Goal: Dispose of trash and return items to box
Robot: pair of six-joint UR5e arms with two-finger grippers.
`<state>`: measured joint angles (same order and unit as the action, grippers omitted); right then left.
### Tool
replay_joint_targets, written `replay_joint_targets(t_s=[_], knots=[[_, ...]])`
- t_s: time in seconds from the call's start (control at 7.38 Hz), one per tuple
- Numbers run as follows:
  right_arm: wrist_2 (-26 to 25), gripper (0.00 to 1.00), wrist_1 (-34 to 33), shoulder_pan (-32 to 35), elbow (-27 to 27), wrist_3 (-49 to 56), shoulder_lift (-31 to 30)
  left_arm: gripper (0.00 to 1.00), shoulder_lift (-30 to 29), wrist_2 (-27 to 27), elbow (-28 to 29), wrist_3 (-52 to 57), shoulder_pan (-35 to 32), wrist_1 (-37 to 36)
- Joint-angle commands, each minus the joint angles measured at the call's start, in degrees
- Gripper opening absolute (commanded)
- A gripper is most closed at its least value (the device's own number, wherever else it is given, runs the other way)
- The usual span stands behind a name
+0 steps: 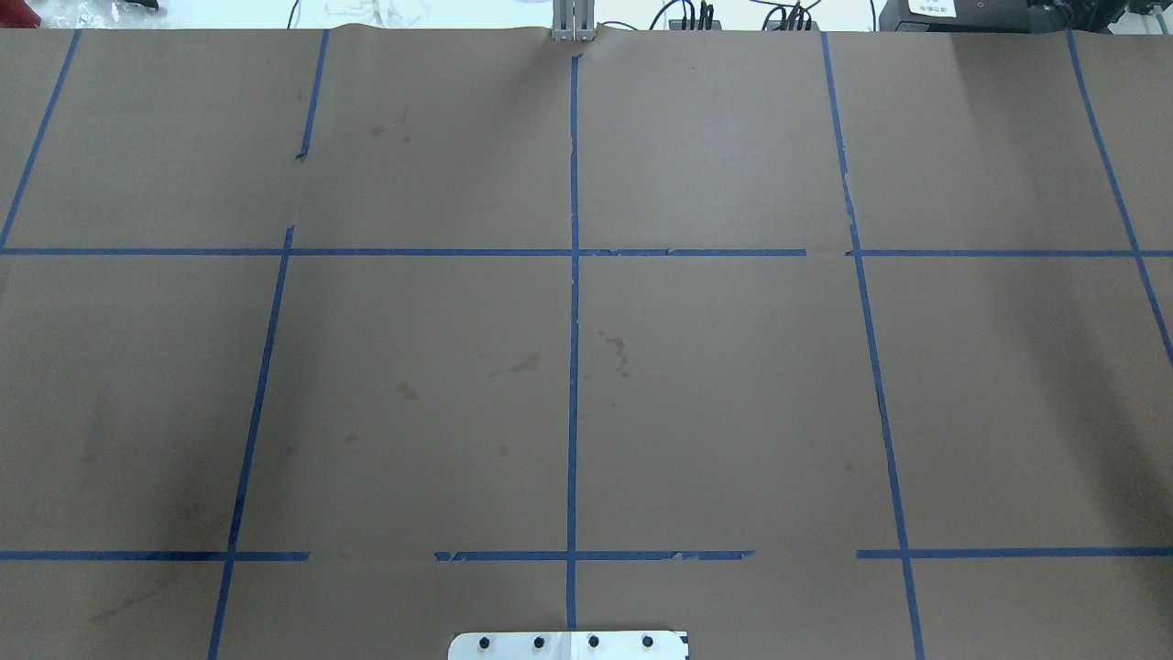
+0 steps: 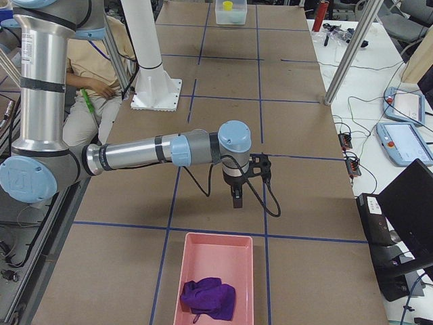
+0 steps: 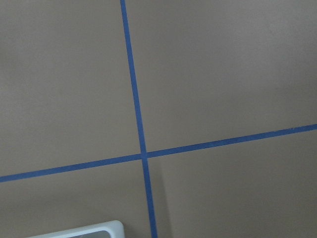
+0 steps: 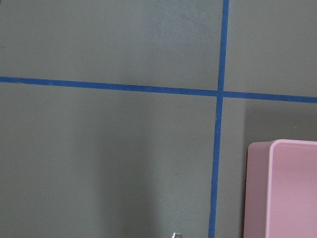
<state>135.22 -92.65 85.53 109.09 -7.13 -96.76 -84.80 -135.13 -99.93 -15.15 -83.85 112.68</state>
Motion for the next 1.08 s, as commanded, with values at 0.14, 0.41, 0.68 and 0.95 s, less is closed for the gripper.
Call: replay_joint_targets(t_s=[0.14,0.41,0.68,0.95], knots=[[0.04,1.0,0.19,-1.33,0.25,-1.75,0.17,0.99,0.51,-0.31,-0.52,-4.89,2.99,3.6],[0.04,1.0,2.2,-1.6,-0.01,-1.83,0.08,0.99,4.78,5.97,-6.47,-4.45,4.56,3.17],[-0.05,1.0,2.3,-1.68,-0.19,-1.66,0.08,0.99,6.23,7.6,-6.24,5.14,4.48,0.64],[-0.05,1.0,2.3,-1.95,-0.1,-1.57,-0.09,0.99,6.48,7.6,-6.67,19.22,3.08,-8.83]])
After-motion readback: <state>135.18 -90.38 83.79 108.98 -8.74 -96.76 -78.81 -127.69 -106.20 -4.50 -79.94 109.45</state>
